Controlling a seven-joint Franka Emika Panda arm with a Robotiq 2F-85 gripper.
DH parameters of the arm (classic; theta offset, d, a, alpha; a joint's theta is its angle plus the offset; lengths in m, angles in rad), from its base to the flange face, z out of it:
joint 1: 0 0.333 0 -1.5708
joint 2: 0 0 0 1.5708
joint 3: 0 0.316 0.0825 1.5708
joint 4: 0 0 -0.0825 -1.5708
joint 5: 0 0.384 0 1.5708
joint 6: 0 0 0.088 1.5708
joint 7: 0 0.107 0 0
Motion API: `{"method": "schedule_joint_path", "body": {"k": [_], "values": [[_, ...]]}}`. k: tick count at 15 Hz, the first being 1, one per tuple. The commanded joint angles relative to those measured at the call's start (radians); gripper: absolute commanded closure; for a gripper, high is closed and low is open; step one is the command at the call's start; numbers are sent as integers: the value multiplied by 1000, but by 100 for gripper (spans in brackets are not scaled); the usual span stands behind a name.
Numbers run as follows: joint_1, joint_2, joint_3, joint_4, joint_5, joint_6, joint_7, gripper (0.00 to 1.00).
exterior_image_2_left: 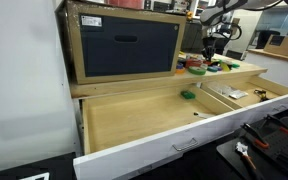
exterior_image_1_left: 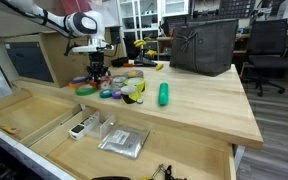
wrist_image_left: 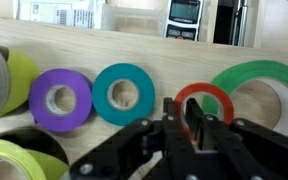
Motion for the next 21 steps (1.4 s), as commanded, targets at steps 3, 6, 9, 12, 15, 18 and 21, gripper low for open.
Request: {"method": "schedule_joint_path", "body": {"k": [3,6,9,12,15,18,21], "values": [[17,29,-35,84,-65,-24,7,96],[31,15,-44,69,-115,-1,7,96],[54,10,-44,56,-164,11,11,96],[76,13,-42,60,-194,17,19,96],[90,18,-44,63,-218,9,7,96],[97,11,-49,51,-266,23,-10,50],[95,9,-46,53,-282,17,-14,28]]}}
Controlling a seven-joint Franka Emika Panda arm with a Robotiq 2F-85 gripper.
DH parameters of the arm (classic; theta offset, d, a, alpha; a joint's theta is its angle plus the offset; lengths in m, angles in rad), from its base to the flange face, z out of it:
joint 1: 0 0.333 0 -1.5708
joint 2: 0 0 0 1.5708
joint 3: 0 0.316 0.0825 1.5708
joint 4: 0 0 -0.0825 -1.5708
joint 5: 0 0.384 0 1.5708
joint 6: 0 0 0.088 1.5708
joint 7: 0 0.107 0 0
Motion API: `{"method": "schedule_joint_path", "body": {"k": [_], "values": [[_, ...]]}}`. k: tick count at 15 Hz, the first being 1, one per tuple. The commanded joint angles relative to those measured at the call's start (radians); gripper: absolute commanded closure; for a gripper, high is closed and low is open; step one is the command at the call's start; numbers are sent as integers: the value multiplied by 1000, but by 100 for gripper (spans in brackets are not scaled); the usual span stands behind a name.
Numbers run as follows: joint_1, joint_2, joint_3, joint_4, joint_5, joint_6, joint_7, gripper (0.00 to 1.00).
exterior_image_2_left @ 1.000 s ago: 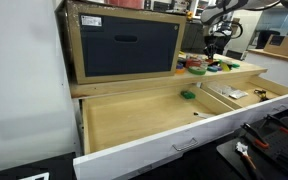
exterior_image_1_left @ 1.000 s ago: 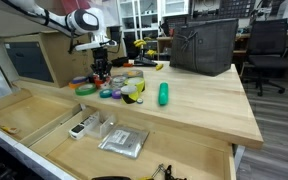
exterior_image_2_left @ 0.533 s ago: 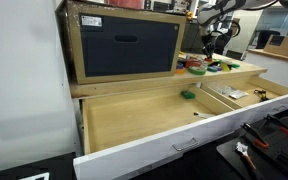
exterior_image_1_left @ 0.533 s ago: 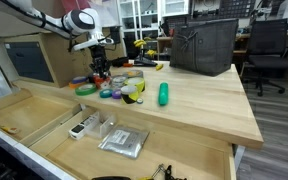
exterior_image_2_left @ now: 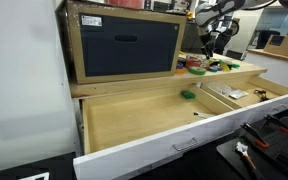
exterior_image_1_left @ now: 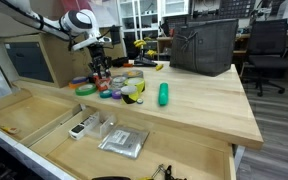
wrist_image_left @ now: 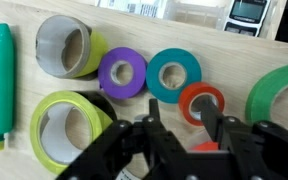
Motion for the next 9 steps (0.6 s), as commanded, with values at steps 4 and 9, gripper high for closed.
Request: {"method": "schedule_joint_path", "body": {"k": [4,9], "values": [[15,-16,-14,-14,-25,8,-4,1],[35,4,-18,9,-43,-23,-3,0]]}}
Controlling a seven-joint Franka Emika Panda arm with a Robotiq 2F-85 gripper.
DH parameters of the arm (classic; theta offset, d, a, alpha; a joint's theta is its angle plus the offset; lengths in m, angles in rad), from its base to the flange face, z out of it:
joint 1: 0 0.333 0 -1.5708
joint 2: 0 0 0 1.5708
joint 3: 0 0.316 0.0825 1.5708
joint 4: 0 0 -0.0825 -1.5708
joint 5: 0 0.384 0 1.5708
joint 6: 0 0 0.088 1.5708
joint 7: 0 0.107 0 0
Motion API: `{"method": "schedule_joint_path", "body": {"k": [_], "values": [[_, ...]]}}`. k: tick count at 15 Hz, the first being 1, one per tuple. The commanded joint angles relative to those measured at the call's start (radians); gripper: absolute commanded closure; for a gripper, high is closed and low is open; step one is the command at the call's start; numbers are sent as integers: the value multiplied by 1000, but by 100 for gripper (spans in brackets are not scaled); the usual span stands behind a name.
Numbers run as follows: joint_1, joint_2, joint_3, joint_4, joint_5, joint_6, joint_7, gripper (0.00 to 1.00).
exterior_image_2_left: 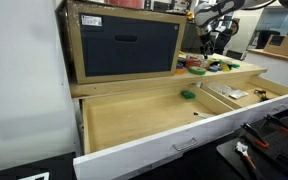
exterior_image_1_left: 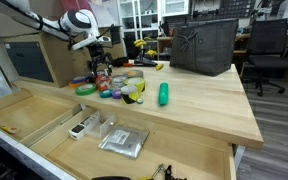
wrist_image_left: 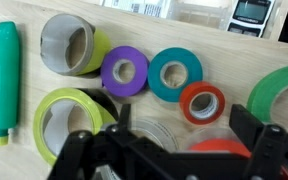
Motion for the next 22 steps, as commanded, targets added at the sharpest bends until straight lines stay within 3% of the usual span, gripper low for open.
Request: {"method": "schedule_joint_path", "body": {"k": [1,2,3,5,11,14,22], "values": [[26,11,-17,15,-24,-30,-8,0],[28,21,-18,24,-25,-38,-4,5],[29,31,-19,31,-27,-45,-7,26],[26,50,-24,43,-28,-61,-5,31],[-2,101,-58,78,-43,-76,-30,78],[-21,100,-54,100,1,-65,21,99],[-10,107,-52,173,79,-71,123,100]]}}
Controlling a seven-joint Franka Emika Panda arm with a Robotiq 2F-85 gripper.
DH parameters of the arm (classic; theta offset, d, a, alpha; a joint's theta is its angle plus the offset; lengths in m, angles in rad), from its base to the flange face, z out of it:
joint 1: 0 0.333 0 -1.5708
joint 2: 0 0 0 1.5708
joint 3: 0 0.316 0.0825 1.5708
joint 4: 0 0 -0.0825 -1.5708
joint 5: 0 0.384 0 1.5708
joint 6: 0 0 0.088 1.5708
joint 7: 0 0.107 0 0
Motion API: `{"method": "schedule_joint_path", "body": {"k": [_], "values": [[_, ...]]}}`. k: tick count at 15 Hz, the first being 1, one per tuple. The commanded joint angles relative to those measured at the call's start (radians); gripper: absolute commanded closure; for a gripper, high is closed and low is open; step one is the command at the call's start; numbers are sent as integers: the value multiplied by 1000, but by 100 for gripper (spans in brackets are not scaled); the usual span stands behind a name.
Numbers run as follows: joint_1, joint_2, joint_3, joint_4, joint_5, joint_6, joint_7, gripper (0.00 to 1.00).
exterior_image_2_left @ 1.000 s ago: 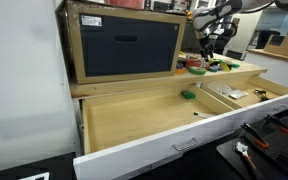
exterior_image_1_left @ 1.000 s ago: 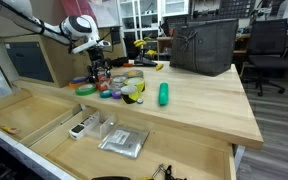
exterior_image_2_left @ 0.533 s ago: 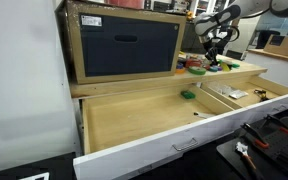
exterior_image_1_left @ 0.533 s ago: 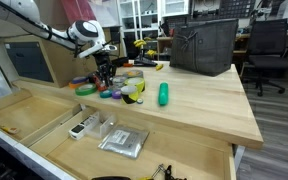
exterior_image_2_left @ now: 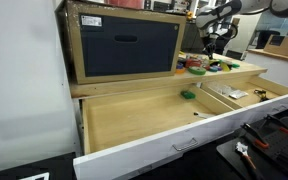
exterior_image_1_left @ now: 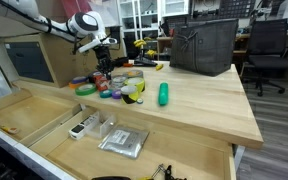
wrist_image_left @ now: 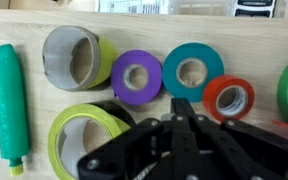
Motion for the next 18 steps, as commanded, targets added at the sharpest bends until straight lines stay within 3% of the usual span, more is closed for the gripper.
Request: {"method": "schedule_joint_path", "body": {"k": [1,18], "values": [[15,25,-7,61,11,-47,50,100],[47,127,-22,174,0,-100,109,100]]}}
